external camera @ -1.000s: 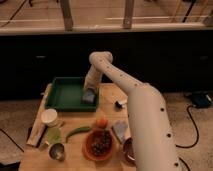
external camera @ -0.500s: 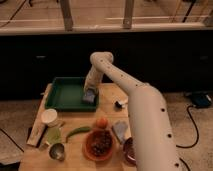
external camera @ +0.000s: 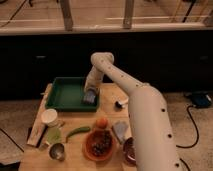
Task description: Place sponge in tray
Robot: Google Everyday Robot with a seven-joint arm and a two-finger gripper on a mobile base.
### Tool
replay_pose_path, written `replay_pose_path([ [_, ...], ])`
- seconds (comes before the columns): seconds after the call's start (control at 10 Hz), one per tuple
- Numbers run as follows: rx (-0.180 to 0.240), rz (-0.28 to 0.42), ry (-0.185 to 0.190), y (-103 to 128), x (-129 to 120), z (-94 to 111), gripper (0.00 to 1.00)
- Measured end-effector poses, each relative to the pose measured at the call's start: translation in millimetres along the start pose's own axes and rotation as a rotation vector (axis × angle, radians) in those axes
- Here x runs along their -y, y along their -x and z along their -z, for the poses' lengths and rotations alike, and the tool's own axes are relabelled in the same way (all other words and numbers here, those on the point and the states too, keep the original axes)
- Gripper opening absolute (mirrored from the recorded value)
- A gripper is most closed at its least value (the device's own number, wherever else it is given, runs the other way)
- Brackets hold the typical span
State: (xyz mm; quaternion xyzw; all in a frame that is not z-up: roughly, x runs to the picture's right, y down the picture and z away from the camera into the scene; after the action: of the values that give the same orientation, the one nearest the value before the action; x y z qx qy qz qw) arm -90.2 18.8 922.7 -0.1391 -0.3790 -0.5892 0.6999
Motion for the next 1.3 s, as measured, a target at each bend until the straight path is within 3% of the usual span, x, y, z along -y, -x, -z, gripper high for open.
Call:
replay_pose_path([
  [0.3,0.001,0.006,-0.003,1,-2,1,0.16],
  [0.5,-0.001,0.002,-0.007,1,-4,2,0.22],
  [0.6,-0.003,0.003,-0.004,1,-4,2,0.18],
  [0.7,-0.009,0.005,0.004,1,-2,4,0.06],
  [0.9,-0.016,0.017,0.016,2,4,6,0.00],
  [1.1,-0.022,0.031,0.025,2,11,7,0.00],
  [1.3,-0.027,0.033,0.026,2,14,11,0.11],
])
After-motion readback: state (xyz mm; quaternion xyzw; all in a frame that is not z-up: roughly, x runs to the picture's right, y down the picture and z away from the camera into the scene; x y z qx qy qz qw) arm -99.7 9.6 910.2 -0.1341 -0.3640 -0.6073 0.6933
